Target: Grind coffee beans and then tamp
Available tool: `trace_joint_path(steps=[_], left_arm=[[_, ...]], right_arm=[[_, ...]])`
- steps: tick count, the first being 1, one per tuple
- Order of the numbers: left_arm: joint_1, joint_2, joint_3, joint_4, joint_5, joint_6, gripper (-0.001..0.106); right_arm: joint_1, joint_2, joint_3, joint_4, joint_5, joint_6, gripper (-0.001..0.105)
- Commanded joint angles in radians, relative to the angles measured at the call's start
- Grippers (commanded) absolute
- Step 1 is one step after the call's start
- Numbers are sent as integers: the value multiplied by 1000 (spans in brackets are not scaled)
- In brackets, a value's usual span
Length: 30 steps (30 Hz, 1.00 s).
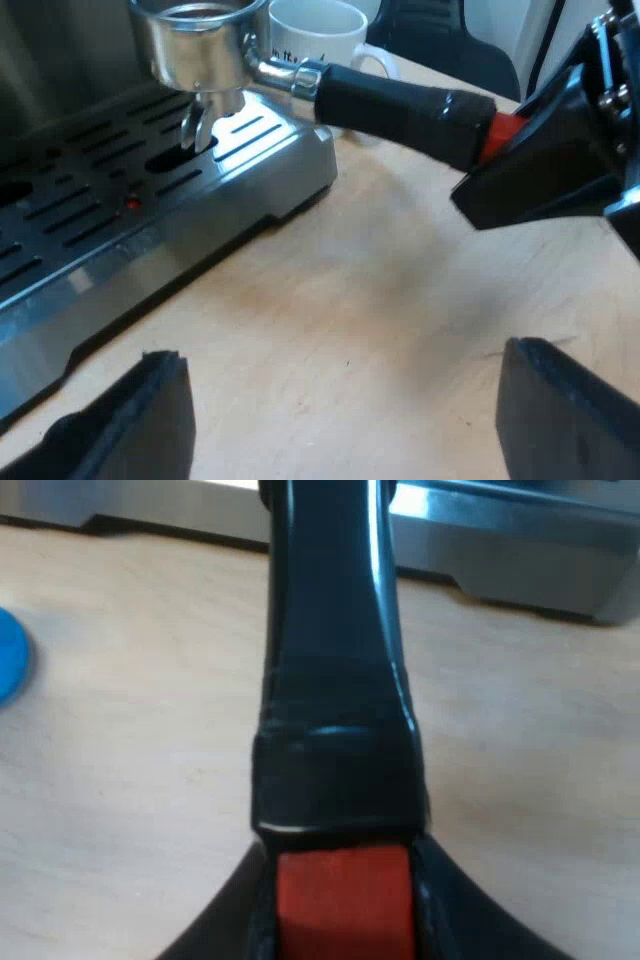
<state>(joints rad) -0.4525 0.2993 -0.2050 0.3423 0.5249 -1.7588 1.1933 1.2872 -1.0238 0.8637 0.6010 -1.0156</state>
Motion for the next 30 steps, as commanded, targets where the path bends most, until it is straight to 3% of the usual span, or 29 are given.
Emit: trace_joint_path(steps=[1, 10, 14, 22, 30], left_arm=[[-4, 1, -26, 5, 12, -10, 65], [-4, 1, -77, 13, 12, -10, 65], [-4, 1, -120, 105, 10, -10, 65], [-4, -24, -156, 159, 10, -10, 65], [-4, -173, -156, 260, 10, -3, 65]], right_arm=[[23, -44, -12, 18, 85, 7, 0], [96, -143, 23, 38, 124, 5, 0], [128, -188, 66, 38, 124, 3, 0], [192, -259, 139, 31, 123, -10, 0], [221, -269, 177, -36, 65, -147, 0]])
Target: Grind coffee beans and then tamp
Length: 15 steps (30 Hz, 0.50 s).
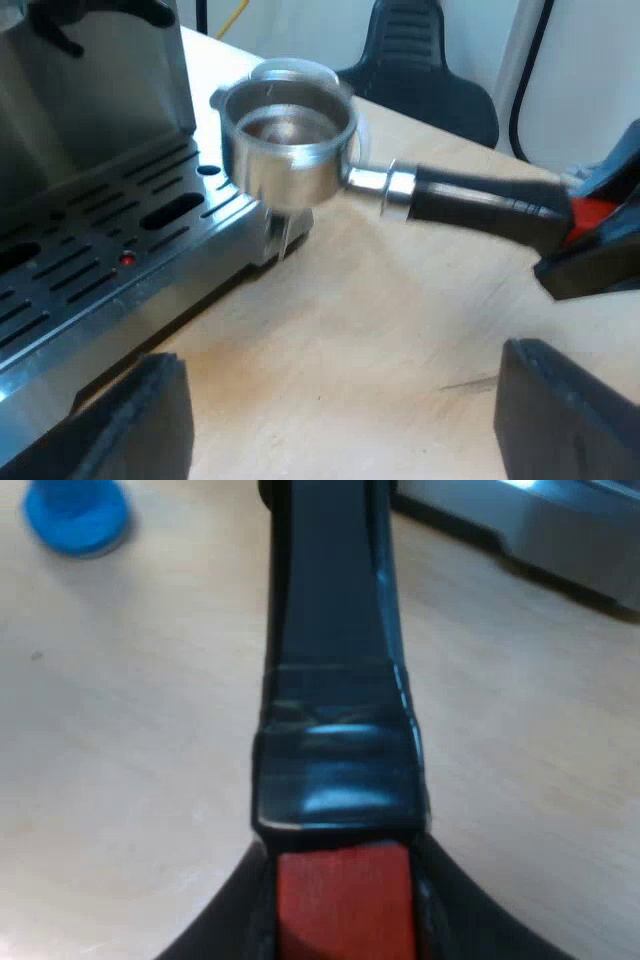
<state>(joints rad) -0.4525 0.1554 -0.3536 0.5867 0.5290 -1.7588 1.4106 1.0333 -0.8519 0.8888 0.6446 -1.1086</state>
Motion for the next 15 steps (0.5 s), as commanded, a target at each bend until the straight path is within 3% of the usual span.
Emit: trace_joint_path(steps=[1, 7, 15], left_arm=[[-4, -51, -7, 27, 1, 13, 65], [-4, -88, -4, 104, -48, 66, 65], [-4, -88, 2, 105, -57, 66, 65]], right_arm=[[4, -15, 19, -107, -4, -84, 0], [2, -15, 121, -287, -70, -106, 0], [0, -15, 248, -459, -105, -132, 0]])
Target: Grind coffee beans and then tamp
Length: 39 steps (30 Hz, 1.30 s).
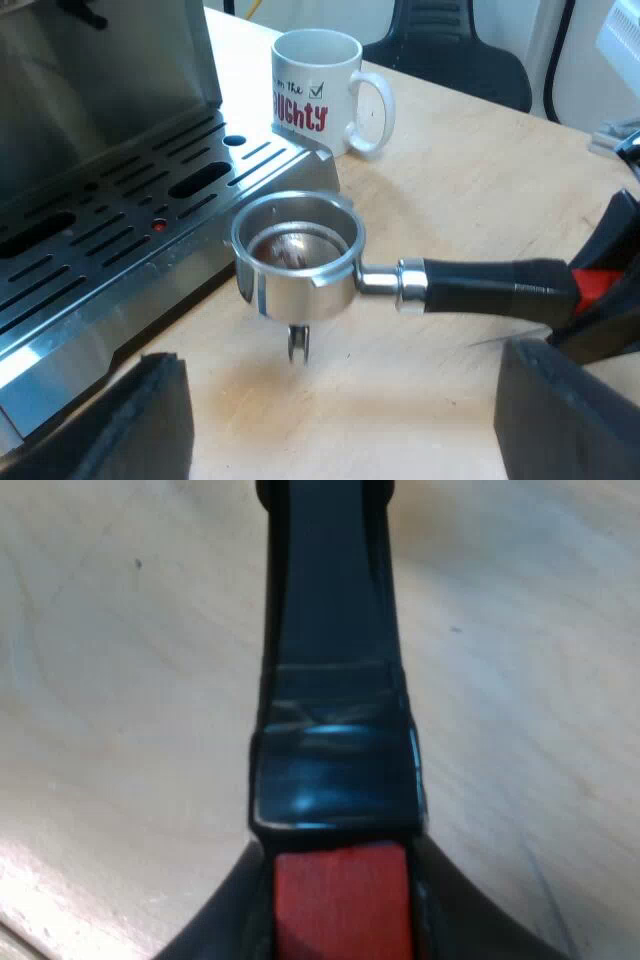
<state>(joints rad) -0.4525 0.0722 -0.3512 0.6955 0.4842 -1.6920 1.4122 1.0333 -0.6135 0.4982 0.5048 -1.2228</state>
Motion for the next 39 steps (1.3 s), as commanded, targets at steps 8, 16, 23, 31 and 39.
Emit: trace_joint_path(steps=[8, 16, 23, 31, 39], left_arm=[[-4, -4, -1, -4, -13, -1, 65], [-4, -4, -1, -4, -13, -1, 65], [-4, -4, -1, -4, -13, -1, 65], [-4, -4, -1, -4, -13, -1, 65], [-4, -4, -1, -4, -13, -1, 65]], right_arm=[[-72, -12, 50, -99, 0, -18, 0], [-145, 42, 50, -150, -53, -31, 0], [-144, 138, 50, -248, -53, -37, 0], [-144, 241, 50, -340, -37, -37, 0], [-144, 294, 50, -367, -37, -37, 0]])
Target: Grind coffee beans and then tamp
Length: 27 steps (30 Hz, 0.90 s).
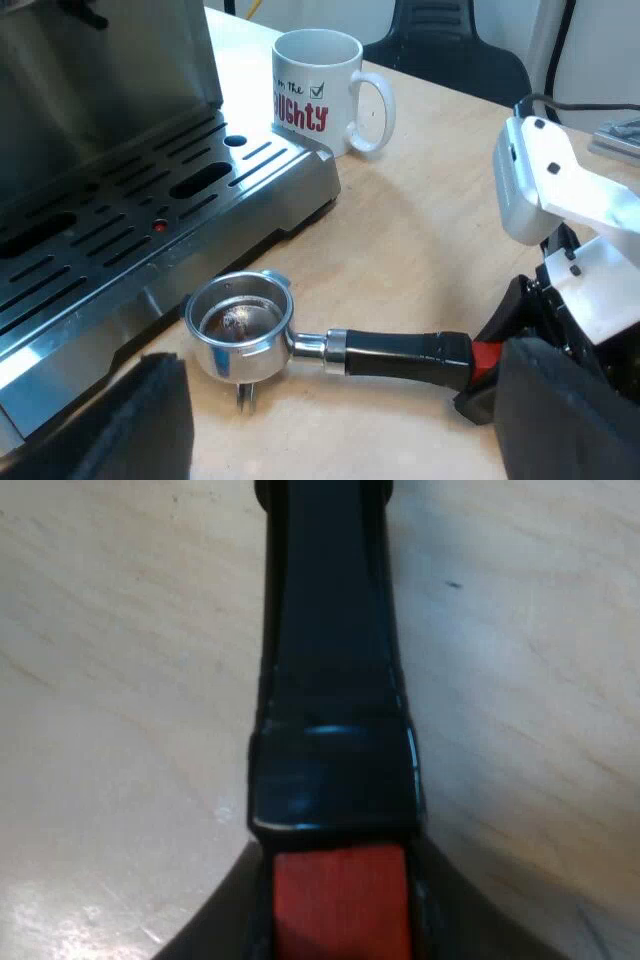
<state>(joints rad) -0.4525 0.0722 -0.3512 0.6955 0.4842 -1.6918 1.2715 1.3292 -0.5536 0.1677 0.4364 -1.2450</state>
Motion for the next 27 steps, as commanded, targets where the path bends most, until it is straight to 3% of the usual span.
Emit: trace_joint_path(steps=[1, 3, 5, 10, 12, 21, 27], left_arm=[[-4, -4, -1, -4, -13, -1, 65], [-4, -4, -1, -4, -13, -1, 65], [-4, -4, -1, -4, -13, -1, 65], [-4, -4, -1, -4, -13, -1, 65], [-4, -4, -1, -4, -13, -1, 65], [-4, -4, -1, -4, -13, -1, 65], [-4, -4, -1, -4, -13, -1, 65]], right_arm=[[-3, -1, -10, -37, 31, -15, 0], [-3, -2, -10, -34, 31, -12, 1], [-3, -2, -10, -34, 29, -7, 10], [-3, -2, -10, -27, 30, -8, 56], [-3, -2, -10, -19, 30, -8, 65], [-3, -18, -13, 127, -23, -8, 67], [-3, -65, -62, 304, -29, -8, 67]])
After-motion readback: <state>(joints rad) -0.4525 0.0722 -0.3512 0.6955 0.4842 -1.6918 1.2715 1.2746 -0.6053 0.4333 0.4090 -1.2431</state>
